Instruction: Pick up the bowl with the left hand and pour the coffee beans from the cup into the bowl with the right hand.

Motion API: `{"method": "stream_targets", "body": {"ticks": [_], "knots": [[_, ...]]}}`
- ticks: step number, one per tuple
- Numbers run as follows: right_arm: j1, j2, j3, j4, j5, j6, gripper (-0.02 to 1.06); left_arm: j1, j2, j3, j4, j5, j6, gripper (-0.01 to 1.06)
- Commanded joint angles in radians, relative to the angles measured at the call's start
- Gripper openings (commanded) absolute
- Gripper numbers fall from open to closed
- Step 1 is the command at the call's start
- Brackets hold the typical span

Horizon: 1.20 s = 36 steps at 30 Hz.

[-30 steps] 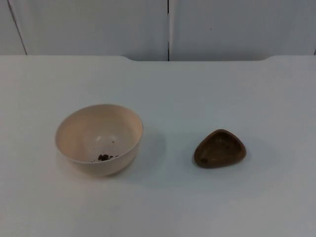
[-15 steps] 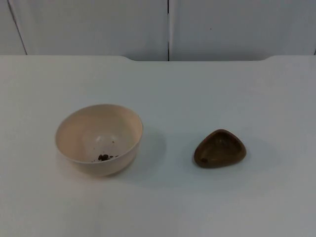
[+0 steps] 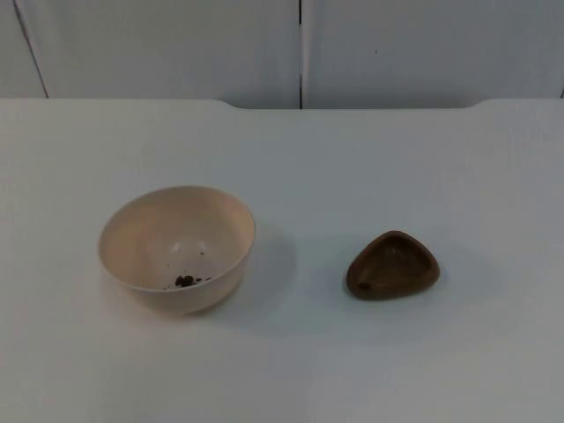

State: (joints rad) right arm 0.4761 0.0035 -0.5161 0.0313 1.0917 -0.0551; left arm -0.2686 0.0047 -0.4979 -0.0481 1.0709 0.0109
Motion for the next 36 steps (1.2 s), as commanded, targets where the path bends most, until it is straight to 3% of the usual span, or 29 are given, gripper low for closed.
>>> {"method": "stream_targets", "body": {"ticks": [1, 13, 16, 20, 21, 23, 36], "knots": [[0.001, -0.004, 0.002, -0.003, -0.012, -0.009, 0.78, 0.002, -0.005, 0.004, 0.006, 0.004, -0.005, 0.89], [0.001, -0.004, 0.002, -0.002, -0.012, -0.009, 0.80, 0.002, -0.005, 0.004, 0.008, 0.004, -0.005, 0.89], [0.001, -0.004, 0.002, -0.002, -0.012, -0.006, 0.86, 0.002, -0.005, 0.004, 0.006, 0.004, 0.003, 0.89], [0.001, -0.004, 0.002, -0.003, -0.012, -0.006, 1.05, 0.002, -0.005, 0.004, 0.006, 0.004, 0.006, 0.93], [0.001, -0.004, 0.002, -0.003, -0.012, -0.006, 1.05, 0.002, -0.005, 0.004, 0.006, 0.004, 0.006, 0.93], [0.001, -0.004, 0.002, -0.003, -0.012, -0.006, 1.05, 0.002, -0.005, 0.004, 0.006, 0.004, 0.006, 1.05], [0.001, -0.004, 0.000, -0.003, -0.012, -0.006, 1.05, 0.002, -0.005, 0.004, 0.006, 0.004, 0.006, 1.05]]}}
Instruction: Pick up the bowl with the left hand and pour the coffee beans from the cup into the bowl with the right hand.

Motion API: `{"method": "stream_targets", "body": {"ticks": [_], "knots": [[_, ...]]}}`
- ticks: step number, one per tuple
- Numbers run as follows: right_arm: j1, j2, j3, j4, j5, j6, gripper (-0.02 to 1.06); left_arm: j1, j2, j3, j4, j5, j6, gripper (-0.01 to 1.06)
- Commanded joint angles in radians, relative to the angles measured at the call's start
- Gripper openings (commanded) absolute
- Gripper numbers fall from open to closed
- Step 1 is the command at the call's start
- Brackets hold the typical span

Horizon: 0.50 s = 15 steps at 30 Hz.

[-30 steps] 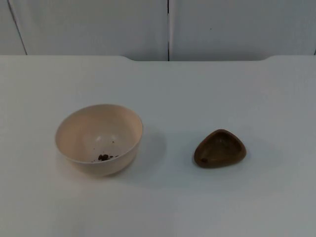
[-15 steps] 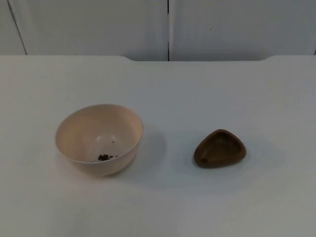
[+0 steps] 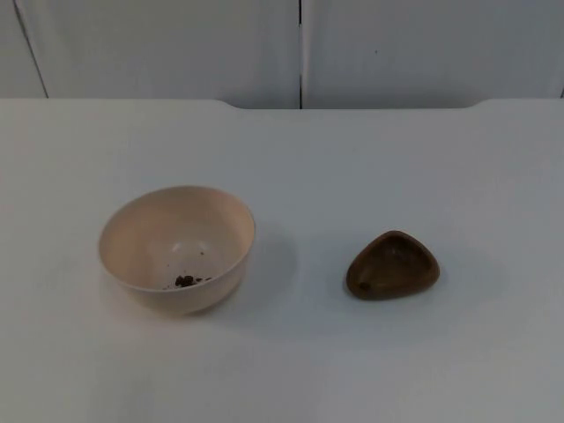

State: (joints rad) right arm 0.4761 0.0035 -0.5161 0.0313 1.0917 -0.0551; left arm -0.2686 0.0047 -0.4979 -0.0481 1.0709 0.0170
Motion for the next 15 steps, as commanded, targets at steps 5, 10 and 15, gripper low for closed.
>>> {"method": "stream_targets", "body": {"ticks": [5, 10, 15], "knots": [[0.001, -0.004, 0.000, -0.003, -0.014, -0.006, 1.05, 0.002, -0.005, 0.004, 0.006, 0.004, 0.000, 1.05], [0.001, -0.004, 0.000, -0.003, -0.014, -0.006, 1.05, 0.002, -0.005, 0.004, 0.006, 0.004, 0.000, 1.05], [-0.019, -0.004, 0.000, -0.003, -0.014, -0.006, 1.05, 0.002, -0.005, 0.004, 0.006, 0.004, 0.000, 1.05]]}}
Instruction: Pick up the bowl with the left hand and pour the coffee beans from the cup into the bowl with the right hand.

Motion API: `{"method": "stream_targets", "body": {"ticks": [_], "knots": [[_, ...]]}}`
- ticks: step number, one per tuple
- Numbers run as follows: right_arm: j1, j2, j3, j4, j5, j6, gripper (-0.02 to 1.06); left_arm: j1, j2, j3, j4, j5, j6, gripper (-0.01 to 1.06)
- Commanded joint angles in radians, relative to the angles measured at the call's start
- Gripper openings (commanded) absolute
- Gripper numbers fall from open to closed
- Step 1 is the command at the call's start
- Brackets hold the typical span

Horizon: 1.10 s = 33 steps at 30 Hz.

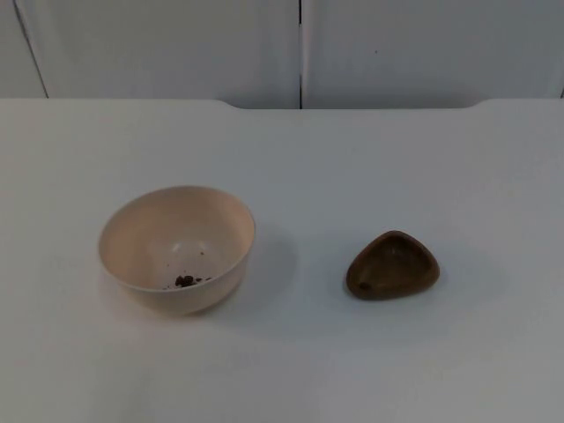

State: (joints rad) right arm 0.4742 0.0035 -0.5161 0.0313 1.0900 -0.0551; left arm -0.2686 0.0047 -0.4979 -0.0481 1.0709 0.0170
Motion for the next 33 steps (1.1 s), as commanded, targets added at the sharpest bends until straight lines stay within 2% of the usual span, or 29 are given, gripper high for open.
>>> {"method": "stream_targets", "body": {"ticks": [1, 5, 16, 24, 33], "knots": [[-0.017, -0.004, 0.000, -0.003, -0.012, -0.006, 1.05, 0.002, -0.005, 0.004, 0.006, 0.004, 0.000, 1.05], [-0.117, -0.004, 0.000, -0.003, -0.012, -0.006, 1.05, 0.002, -0.005, 0.004, 0.004, 0.004, 0.000, 1.05], [-0.287, -0.004, 0.000, -0.003, -0.012, -0.006, 1.05, 0.002, -0.005, 0.004, 0.004, 0.004, 0.000, 1.05], [-0.348, -0.004, 0.000, -0.003, -0.012, -0.006, 1.05, 0.002, -0.005, 0.004, 0.004, 0.004, 0.000, 1.05], [-0.350, -0.004, 0.000, -0.003, -0.012, -0.006, 1.05, 0.002, -0.005, 0.004, 0.004, 0.004, 0.000, 1.05]]}}
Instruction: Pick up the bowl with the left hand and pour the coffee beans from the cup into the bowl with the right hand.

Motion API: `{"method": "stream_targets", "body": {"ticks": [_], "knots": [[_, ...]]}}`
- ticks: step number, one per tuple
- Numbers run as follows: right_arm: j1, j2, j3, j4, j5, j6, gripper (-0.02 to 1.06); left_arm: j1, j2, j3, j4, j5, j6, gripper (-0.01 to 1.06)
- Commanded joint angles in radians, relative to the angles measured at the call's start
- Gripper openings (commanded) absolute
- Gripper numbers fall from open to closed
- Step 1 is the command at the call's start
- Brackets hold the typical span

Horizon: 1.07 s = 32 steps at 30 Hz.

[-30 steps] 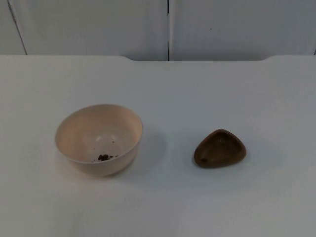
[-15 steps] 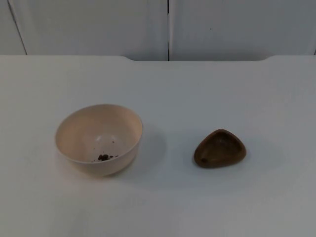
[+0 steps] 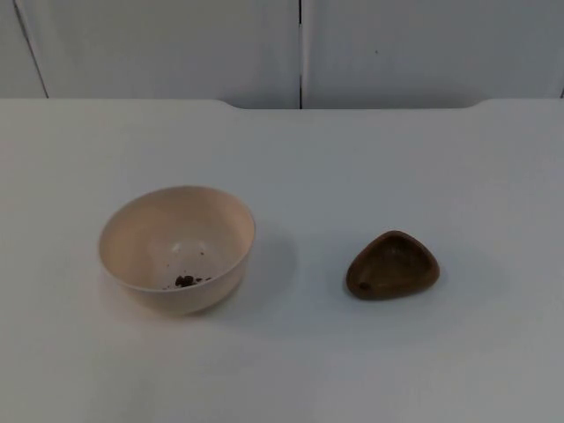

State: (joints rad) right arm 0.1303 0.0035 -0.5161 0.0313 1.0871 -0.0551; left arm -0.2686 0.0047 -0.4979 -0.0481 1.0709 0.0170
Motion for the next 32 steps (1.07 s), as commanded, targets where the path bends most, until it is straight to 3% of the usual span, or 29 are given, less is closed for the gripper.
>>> {"method": "stream_targets", "body": {"ticks": [1, 17, 22, 32], "knots": [[-0.006, -0.004, 0.000, -0.003, -0.009, -0.006, 1.05, 0.002, -0.005, 0.004, 0.004, 0.004, 0.000, 1.05], [-0.006, -0.004, 0.000, -0.001, -0.009, -0.006, 1.05, 0.021, -0.005, 0.004, 0.004, 0.004, 0.000, 1.05], [-0.006, -0.004, 0.000, -0.001, -0.009, -0.006, 1.05, 0.135, -0.005, 0.004, 0.004, 0.004, 0.000, 1.05], [-0.006, -0.004, 0.000, -0.001, -0.009, -0.006, 1.05, 0.259, -0.005, 0.004, 0.004, 0.004, 0.000, 1.05]]}}
